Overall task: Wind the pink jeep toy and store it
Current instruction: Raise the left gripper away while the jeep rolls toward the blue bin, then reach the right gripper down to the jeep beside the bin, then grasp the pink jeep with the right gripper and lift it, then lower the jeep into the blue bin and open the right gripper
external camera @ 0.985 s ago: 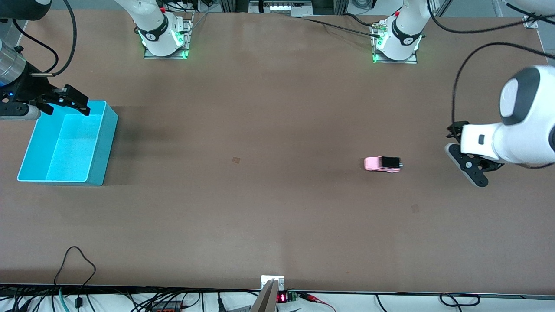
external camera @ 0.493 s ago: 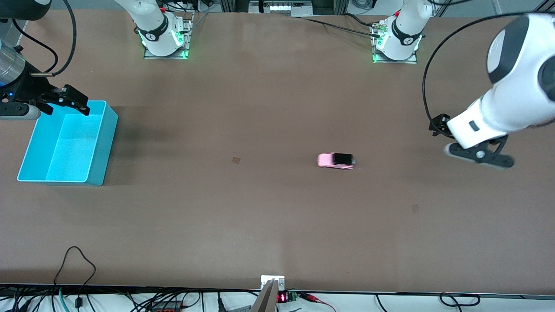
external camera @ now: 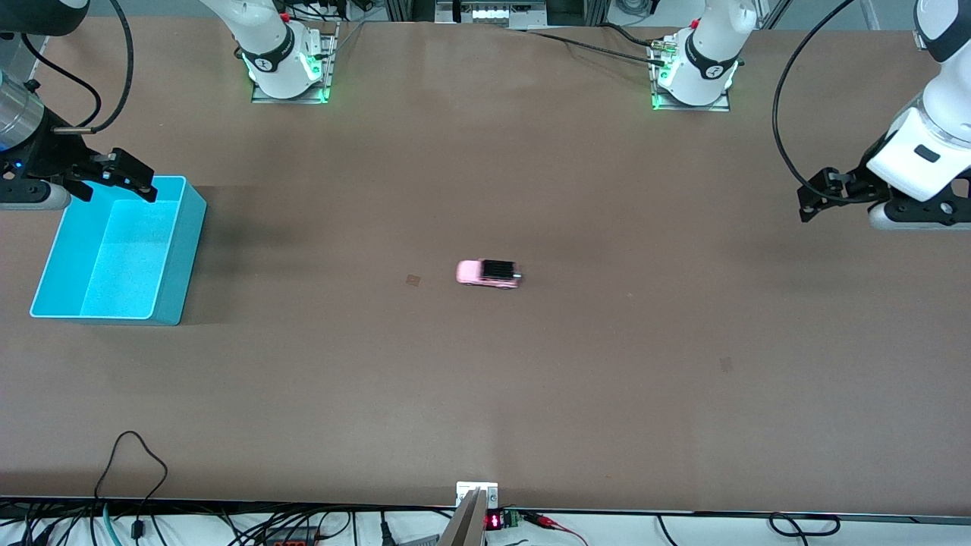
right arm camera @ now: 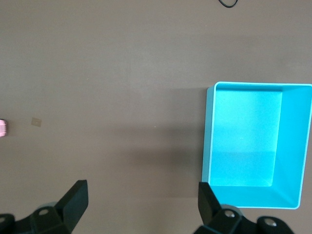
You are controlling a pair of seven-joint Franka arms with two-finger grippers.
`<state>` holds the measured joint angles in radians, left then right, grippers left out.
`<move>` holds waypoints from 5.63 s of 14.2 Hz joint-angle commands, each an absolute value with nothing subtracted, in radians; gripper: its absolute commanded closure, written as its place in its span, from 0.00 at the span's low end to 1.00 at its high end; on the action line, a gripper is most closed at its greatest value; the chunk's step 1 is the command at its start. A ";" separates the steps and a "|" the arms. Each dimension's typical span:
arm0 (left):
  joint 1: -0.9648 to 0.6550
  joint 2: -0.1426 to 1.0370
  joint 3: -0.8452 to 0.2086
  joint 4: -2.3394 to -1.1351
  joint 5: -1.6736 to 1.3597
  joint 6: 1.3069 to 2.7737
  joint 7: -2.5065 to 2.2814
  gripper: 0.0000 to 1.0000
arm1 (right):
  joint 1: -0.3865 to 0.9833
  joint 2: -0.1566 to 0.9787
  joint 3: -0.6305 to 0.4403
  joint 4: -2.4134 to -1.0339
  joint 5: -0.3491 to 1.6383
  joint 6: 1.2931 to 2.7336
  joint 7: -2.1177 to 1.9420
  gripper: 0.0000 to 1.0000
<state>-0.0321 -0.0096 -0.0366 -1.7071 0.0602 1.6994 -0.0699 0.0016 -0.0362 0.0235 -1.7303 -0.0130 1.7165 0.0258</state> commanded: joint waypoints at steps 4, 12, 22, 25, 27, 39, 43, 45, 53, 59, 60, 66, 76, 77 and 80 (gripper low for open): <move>-0.044 -0.005 -0.038 -1.681 0.051 1.652 -0.083 0.00 | -0.009 -0.051 0.029 -1.733 -0.011 1.707 0.008 0.00; -0.048 -0.005 -0.040 -1.680 0.046 1.634 -0.083 0.00 | -0.009 -0.051 0.029 -1.733 -0.011 1.707 0.008 0.00; -0.051 -0.005 -0.048 -1.678 0.046 1.631 -0.084 0.00 | -0.009 -0.043 0.028 -1.833 -0.011 1.687 -0.212 0.00; -0.051 -0.005 -0.049 -1.675 0.046 1.631 -0.086 0.00 | -0.012 -0.041 0.026 -1.925 -0.015 1.718 -0.469 0.00; -0.052 -0.005 -0.049 -1.675 0.046 1.631 -0.086 0.00 | -0.018 -0.041 0.025 -2.000 -0.023 1.773 -0.640 0.00; -0.052 -0.005 -0.049 -1.675 0.046 1.632 -0.086 0.00 | -0.144 0.139 0.026 -2.332 -0.021 2.443 -1.385 0.00; -0.054 -0.005 -0.049 -1.674 0.046 1.632 -0.086 0.00 | -0.147 0.182 0.026 -2.397 -0.021 2.588 -1.417 0.00; -0.055 -0.005 -0.051 -1.674 0.046 1.632 -0.084 0.00 | -0.152 0.192 0.026 -2.425 -0.021 2.634 -1.417 0.00; -0.049 -0.005 -0.048 -1.672 0.048 1.629 -0.083 0.00 | -0.161 0.229 0.028 -2.454 -0.021 2.700 -1.419 0.28; -0.054 -0.005 -0.049 -1.670 0.046 1.611 -0.083 0.00 | -0.158 0.215 0.035 -2.447 -0.021 2.697 -1.439 1.00; -0.054 -0.005 -0.049 -1.671 0.046 1.609 -0.083 0.00 | -0.153 0.200 0.040 -2.442 -0.020 2.688 -1.433 1.00; -0.051 -0.005 -0.048 -1.669 0.046 1.611 -0.083 0.00 | -0.107 0.072 0.040 -2.392 0.104 2.596 -1.266 1.00; -0.051 -0.005 -0.048 -1.667 0.046 1.611 -0.083 0.00 | -0.167 -0.060 0.025 -2.263 0.056 2.326 -0.640 1.00; -0.052 -0.005 -0.048 -1.667 0.046 1.609 -0.083 0.00 | -0.190 -0.063 0.028 -2.263 -0.002 2.326 -0.552 1.00; -0.054 -0.005 -0.048 -1.667 0.046 1.609 -0.083 0.00 | -0.259 -0.057 0.029 -2.266 -0.061 2.316 -0.375 1.00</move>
